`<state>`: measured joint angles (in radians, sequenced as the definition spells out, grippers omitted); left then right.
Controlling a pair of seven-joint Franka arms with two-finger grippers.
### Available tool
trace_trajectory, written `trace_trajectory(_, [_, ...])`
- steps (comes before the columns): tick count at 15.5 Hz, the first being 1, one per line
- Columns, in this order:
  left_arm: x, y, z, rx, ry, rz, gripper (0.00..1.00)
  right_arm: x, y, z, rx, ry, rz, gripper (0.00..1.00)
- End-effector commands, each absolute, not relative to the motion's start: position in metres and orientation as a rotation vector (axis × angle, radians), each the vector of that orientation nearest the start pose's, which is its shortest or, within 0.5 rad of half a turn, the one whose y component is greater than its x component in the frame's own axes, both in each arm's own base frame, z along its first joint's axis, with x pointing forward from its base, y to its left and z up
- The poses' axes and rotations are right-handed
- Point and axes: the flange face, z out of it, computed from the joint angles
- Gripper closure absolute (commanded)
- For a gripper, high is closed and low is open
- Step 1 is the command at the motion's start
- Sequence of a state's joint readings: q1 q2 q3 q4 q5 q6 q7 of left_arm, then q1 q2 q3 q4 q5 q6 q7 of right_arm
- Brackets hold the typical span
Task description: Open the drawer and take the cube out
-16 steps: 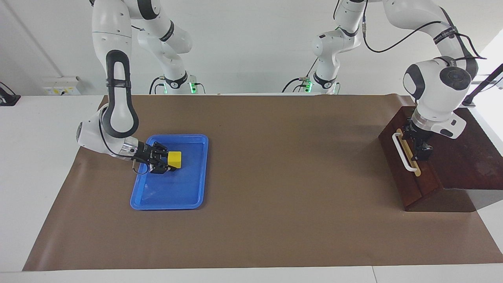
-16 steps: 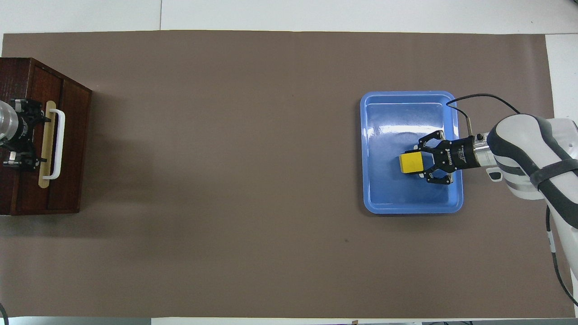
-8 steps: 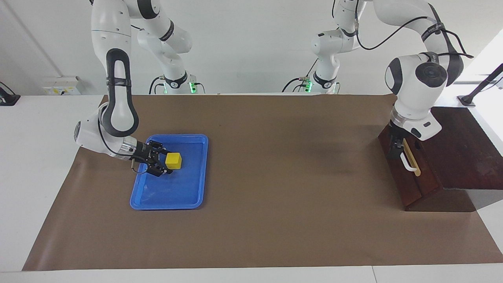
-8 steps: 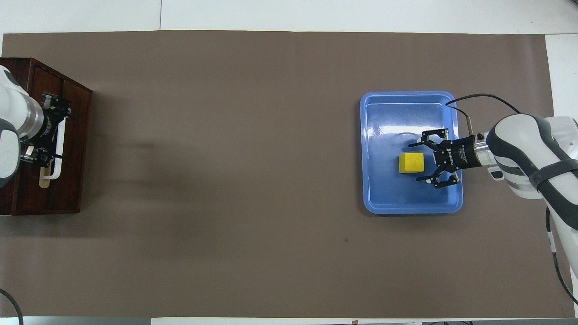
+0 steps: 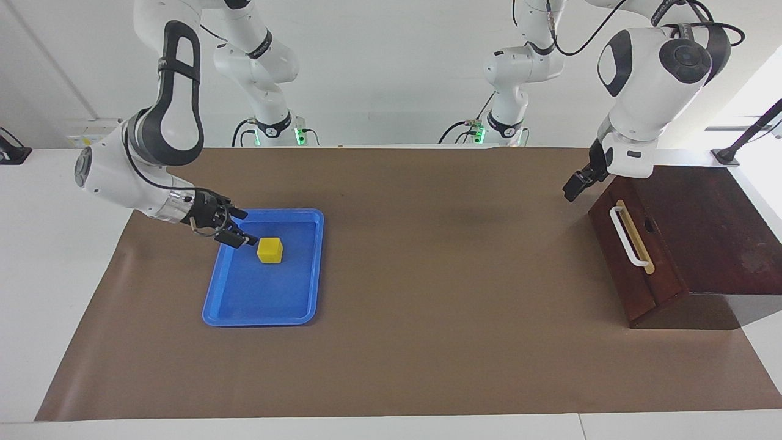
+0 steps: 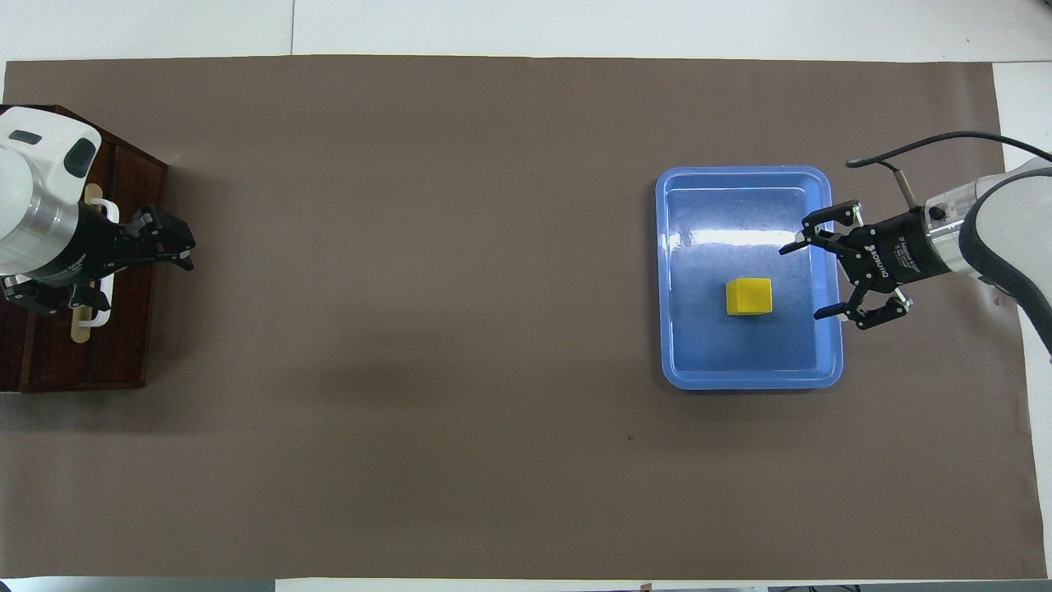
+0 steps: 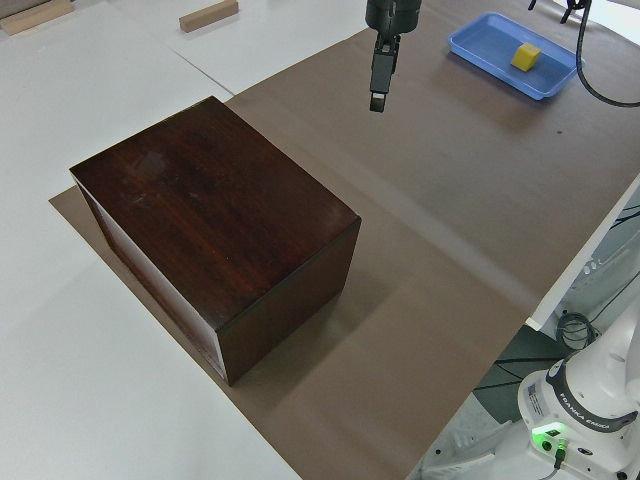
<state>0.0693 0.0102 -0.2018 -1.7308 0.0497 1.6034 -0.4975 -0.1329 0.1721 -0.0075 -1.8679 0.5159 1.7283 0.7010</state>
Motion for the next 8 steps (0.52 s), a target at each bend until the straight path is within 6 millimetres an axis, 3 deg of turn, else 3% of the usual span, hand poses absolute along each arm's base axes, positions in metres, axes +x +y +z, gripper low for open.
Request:
trace_trajectory(1, [0.537,-0.069,0.548,-3.038,-0.385,0.217,0.00,0.581,-0.027,0.470,-2.534,1.150,0.564,0.00])
trace_trajectory(4, [0.535,-0.066,0.550,-3.061,-0.237,0.217,0.00,0.575,-0.021,0.524,-2.722,0.870,0.472,0.00])
trace_trajectory(8, [0.525,-0.071,0.548,-3.069,-0.165,0.183,0.00,0.546,-0.005,0.584,-2.916,0.502,0.290,0.00])
